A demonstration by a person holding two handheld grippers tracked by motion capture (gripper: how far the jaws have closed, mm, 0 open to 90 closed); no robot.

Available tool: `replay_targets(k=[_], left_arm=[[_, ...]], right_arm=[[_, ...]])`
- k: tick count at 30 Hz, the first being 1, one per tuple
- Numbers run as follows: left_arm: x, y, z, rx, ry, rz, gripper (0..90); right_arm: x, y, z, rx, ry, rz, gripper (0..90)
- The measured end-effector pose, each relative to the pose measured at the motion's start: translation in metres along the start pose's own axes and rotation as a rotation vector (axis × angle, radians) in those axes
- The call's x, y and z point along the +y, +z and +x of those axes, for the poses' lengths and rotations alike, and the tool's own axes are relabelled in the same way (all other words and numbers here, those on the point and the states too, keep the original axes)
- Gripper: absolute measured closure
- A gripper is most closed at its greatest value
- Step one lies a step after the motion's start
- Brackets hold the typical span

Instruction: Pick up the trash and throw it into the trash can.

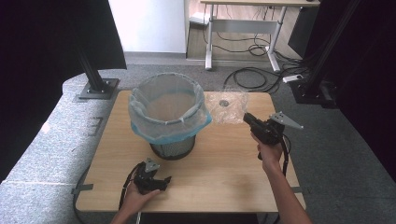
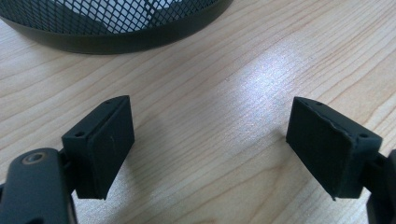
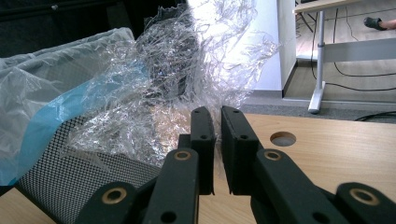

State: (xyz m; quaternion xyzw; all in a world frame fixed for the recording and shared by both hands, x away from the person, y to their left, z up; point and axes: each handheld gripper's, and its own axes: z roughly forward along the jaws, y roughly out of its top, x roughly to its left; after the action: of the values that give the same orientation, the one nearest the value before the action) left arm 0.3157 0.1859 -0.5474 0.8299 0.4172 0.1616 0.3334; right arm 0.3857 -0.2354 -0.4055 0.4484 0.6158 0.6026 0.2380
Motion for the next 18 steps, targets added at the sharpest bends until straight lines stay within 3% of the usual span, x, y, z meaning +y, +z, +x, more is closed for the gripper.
replay_targets(k=[8, 18], left_arm=[[0.0000, 0.0000, 0.0000, 0.000, 0.000, -0.001, 15.0], [-0.0002, 0.0000, -0.0003, 0.002, -0.001, -0.001, 15.2]], right_arm=[[-0.0019, 0.0017, 0.0016, 0.015, 0.022, 0.007, 81.0], [-0.0057, 0.0070, 0.0083, 0.028, 0.012, 0.026, 80.6]])
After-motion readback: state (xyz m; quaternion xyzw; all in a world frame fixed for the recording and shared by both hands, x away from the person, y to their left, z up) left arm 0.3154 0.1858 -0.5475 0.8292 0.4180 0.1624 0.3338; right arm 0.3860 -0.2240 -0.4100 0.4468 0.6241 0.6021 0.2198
